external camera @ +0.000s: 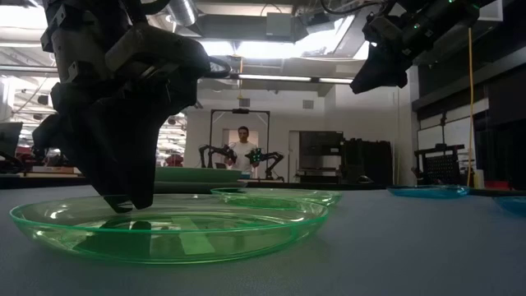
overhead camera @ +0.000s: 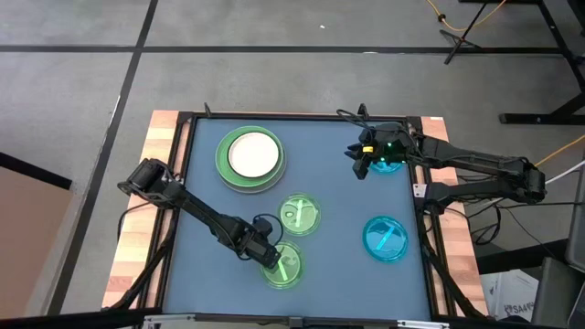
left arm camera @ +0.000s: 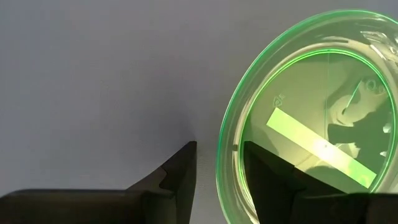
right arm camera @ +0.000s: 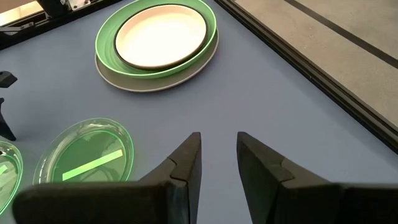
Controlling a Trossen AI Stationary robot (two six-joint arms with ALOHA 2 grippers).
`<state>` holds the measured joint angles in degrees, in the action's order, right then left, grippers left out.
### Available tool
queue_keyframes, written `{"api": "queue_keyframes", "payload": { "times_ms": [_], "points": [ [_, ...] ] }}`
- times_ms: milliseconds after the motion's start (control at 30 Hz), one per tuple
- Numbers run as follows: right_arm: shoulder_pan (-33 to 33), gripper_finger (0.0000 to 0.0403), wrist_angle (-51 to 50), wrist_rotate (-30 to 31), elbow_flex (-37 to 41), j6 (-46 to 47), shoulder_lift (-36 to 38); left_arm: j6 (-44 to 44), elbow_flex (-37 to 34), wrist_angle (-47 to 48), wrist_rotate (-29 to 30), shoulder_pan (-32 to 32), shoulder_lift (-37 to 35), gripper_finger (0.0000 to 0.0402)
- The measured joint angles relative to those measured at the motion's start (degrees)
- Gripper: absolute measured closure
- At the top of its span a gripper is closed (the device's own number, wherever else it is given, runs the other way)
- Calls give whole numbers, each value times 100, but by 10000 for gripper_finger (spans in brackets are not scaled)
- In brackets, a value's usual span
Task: Stack plastic plates
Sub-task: Stack the bottom light green plate on top of the white plate
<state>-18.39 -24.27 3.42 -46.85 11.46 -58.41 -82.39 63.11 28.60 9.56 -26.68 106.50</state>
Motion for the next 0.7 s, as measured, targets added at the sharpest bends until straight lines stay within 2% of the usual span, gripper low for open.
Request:
{"api": "queue_keyframes", "payload": {
  "times_ms": [433, 700],
  "points": [
    [2, 311, 2, -2, 0, 0, 0, 46, -4, -15, -14, 1, 0, 279],
    [2, 311, 7, -2, 0, 0, 0, 46, -7, -28, -35, 3, 0, 325]
  ]
}}
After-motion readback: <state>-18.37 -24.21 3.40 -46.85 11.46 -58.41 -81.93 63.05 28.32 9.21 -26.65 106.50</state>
